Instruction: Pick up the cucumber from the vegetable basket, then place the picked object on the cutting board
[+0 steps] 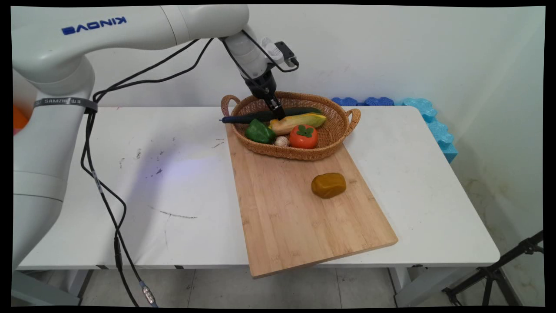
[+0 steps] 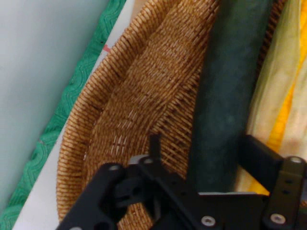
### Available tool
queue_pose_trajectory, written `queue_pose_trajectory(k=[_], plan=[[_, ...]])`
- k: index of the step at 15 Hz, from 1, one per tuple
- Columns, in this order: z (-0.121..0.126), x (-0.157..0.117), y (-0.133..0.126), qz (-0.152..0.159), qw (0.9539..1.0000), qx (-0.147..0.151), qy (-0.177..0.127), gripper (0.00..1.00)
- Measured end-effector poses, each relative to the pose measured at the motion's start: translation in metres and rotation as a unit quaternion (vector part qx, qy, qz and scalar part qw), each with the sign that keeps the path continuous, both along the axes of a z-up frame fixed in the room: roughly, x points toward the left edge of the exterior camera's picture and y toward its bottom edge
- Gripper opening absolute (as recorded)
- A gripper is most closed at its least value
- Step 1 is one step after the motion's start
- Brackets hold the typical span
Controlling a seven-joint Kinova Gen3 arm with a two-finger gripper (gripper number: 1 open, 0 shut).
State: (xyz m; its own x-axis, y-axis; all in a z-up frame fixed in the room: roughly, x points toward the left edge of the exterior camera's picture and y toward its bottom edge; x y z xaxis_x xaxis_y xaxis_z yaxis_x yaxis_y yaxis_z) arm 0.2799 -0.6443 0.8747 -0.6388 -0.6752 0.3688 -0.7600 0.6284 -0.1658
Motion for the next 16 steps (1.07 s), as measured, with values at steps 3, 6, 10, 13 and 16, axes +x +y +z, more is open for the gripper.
queue_pose_trajectory(k=[3,6,10,13,16], plan=[[0.000,0.000,-0.001,-0.002,1.0000,-0.001,-0.001,0.00],[0.000,0.000,0.000,-0.005,1.0000,-0.002,-0.002,0.00],[0.004,0.000,0.004,-0.011,0.9999,-0.007,-0.001,0.00],[0.016,-0.001,0.015,-0.019,0.9997,-0.015,0.001,0.00],[0.034,-0.002,0.032,-0.028,0.9992,-0.027,0.005,0.00]])
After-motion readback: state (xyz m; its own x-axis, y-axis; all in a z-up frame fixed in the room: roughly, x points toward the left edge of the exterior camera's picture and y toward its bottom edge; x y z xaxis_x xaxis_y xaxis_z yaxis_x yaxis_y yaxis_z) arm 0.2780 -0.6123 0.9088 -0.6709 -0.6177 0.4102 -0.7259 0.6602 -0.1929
